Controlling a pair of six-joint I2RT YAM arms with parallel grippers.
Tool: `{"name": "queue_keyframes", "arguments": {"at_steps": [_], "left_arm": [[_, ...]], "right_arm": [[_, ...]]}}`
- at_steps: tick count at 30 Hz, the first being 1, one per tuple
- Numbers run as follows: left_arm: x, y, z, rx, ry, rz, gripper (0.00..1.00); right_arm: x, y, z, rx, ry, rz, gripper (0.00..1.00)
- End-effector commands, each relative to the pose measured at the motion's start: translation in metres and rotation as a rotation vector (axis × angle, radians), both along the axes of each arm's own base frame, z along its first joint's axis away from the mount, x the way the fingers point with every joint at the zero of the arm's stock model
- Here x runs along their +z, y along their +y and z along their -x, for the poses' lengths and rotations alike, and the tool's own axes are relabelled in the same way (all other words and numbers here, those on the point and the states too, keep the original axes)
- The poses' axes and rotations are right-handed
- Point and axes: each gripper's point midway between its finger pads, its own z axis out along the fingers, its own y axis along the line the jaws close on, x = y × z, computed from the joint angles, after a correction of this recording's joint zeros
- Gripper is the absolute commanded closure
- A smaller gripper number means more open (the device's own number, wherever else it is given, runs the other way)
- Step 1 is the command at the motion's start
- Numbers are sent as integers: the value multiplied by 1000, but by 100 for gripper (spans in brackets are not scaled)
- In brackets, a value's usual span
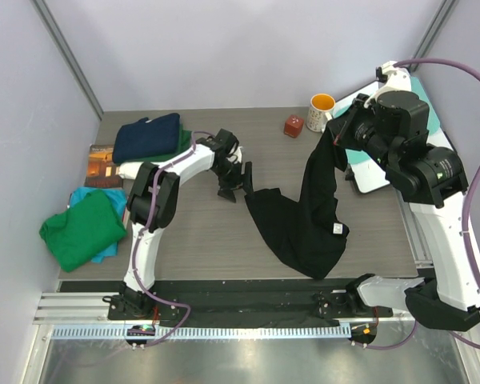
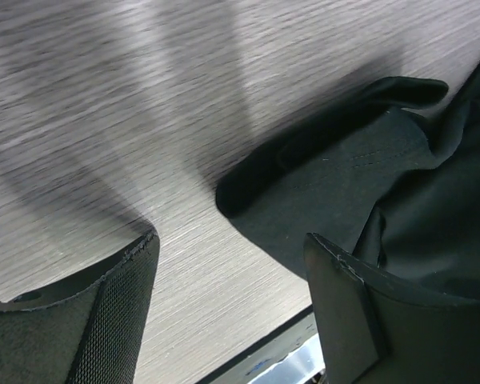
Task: Fold and stack the t-shirts
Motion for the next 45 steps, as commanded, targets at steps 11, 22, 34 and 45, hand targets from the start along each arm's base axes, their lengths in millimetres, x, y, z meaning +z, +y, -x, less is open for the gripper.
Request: {"name": "queue_keyframes", "arguments": {"at_steps": [11,22,34,45], "left_arm": [[-16,-38,-12,-48,-89,20,45],[38,48,-71,143,-407,-187,100],[250,267,-120,714,-736,-219,100],[367,305,-73,893,-1018,-226,100]], "right_arm": [[17,-5,8,-9,-61,-34,99],[-8,-5,2,-21,-12,-13,99],[23,-54,-17,-231,-116,106,99],[125,-79,-14,-315,-387,75,99]]}}
